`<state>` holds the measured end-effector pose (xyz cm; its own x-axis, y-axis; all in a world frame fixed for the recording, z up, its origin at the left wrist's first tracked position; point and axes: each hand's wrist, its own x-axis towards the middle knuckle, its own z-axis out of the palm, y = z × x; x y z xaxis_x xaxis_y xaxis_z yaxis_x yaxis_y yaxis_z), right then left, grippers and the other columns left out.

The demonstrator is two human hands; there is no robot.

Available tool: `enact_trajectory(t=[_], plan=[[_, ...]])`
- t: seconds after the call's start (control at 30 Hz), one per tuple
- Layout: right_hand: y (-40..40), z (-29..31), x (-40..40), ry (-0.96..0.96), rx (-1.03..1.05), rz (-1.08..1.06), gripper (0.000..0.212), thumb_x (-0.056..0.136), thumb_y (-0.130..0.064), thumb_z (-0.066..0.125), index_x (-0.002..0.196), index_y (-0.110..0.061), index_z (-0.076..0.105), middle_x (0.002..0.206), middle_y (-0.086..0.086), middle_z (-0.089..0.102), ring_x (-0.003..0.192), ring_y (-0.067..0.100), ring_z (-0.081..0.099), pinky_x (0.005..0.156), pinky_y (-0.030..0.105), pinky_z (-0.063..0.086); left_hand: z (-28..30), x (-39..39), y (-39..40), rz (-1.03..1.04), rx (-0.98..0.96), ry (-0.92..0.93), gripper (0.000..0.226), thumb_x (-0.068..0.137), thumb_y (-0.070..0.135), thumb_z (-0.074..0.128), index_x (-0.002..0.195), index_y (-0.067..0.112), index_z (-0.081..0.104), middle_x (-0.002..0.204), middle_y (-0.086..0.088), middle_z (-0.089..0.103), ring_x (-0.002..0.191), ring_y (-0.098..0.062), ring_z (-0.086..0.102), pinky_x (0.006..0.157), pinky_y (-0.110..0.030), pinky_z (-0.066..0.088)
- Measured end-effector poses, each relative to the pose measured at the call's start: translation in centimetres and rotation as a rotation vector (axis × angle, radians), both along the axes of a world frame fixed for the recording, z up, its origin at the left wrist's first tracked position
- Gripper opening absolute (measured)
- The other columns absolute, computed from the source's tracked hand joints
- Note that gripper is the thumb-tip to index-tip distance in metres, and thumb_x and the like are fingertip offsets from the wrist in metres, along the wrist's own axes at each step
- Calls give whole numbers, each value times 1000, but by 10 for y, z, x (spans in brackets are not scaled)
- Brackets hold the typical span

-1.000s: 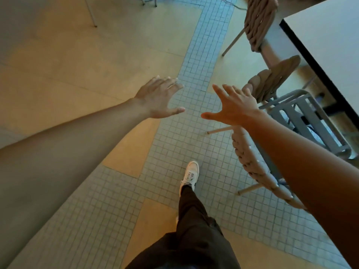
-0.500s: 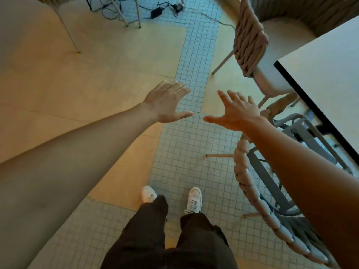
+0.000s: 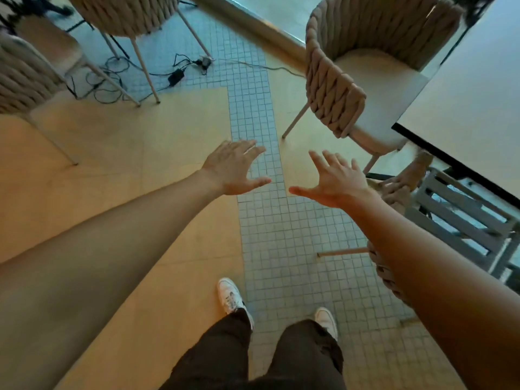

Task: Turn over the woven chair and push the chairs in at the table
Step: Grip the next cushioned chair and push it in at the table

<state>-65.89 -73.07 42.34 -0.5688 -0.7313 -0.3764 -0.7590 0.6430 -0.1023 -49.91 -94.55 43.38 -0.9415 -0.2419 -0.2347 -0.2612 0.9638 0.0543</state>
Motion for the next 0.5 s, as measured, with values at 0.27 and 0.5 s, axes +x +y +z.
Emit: enact_trajectory(t=[0.27,0.5], plan=[[-46,6,3,27,-15,-118,122,66,-102,27,162,-31,3,171,9,9,156,32,9,123,60,9,1,-22,-79,-152,-42,6,90,87,82,36,156,25,31,163,-6,30,150,-25,26,123,-47,18],[-72,-4,-47,65,-50,-229,120,67,-101,29,161,-30,7,170,9,13,155,32,11,123,60,8,-5,-92,-118,-291,-59,6,91,87,82,36,157,24,29,163,-7,30,150,-26,25,123,-49,19]])
